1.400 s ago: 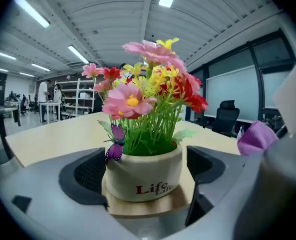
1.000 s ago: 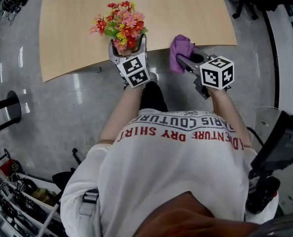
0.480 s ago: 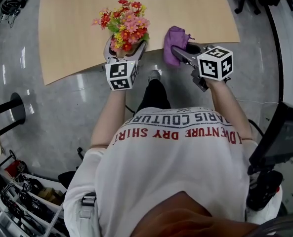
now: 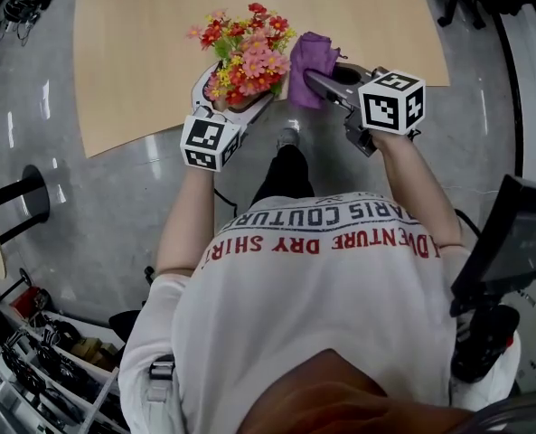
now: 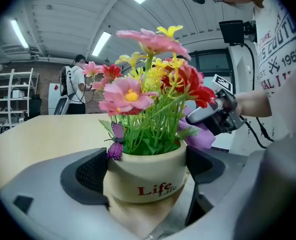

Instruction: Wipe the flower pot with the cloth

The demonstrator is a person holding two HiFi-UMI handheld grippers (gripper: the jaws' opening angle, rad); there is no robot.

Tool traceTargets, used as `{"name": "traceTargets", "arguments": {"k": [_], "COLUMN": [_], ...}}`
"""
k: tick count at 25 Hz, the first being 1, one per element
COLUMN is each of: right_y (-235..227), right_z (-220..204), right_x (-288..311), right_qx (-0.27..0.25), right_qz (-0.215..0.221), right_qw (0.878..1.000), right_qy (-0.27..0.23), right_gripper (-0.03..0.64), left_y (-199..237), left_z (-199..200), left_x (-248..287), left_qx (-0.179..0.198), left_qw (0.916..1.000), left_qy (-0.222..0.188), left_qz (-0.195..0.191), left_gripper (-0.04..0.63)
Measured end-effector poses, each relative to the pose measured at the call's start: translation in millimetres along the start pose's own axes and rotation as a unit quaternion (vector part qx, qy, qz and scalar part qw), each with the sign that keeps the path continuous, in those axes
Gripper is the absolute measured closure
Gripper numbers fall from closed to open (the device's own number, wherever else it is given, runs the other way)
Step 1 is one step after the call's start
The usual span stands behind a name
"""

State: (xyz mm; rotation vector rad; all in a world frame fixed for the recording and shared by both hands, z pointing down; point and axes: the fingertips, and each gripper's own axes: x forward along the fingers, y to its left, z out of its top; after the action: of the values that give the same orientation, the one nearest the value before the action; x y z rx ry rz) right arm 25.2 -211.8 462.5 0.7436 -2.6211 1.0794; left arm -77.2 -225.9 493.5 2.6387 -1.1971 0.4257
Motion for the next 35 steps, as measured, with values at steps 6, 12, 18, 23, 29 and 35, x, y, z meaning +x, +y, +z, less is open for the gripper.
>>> {"name": "traceTargets", "arguments": {"k": [6, 12, 18, 23, 29, 35], "right_y": [12.4, 7.8, -10.0, -29.9, -42.5, -33.2], "right_z": [9.7, 2.4, -7.3, -27.0, -33.8, -23.1], "right_x": [13.7, 30.1, 40.4, 50.1, 59.6, 42.0], "right_qx": [-0.001, -0.013, -0.023, -0.065, -0.085, -0.055], "right_qz": [0.021, 0.021, 0.005, -0.057, -0.072, -0.061], "right_qw": [1.000, 0.999, 0.997, 0.987, 0.979, 0.991], "right_qy": [0.003, 0.030, 0.067, 0.135, 0.169, 0.110], "right_gripper": [0.557, 0.557, 0.557, 0.563, 0.565, 0.561], "left_y": [-5.9, -2.8, -2.1, -3.1, 1.3, 6.7], "left_z": [9.6, 12.8, 10.6, 16.2, 1.7, 3.8], "left_x": [-8.3, -9.6, -8.5, -9.6, -4.6, -9.4], "left_qx": [0.002, 0.005, 0.011, 0.015, 0.019, 0.013], "left_qw": [0.9999, 0.9999, 0.9995, 0.9990, 0.9984, 0.9997], "left_qy": [-0.011, -0.014, -0.018, -0.018, -0.017, -0.001], "left_qz": [-0.006, -0.008, -0.024, -0.037, -0.049, -0.022], "left_gripper": [0.104, 0.104, 0.104, 0.104, 0.104, 0.104]}}
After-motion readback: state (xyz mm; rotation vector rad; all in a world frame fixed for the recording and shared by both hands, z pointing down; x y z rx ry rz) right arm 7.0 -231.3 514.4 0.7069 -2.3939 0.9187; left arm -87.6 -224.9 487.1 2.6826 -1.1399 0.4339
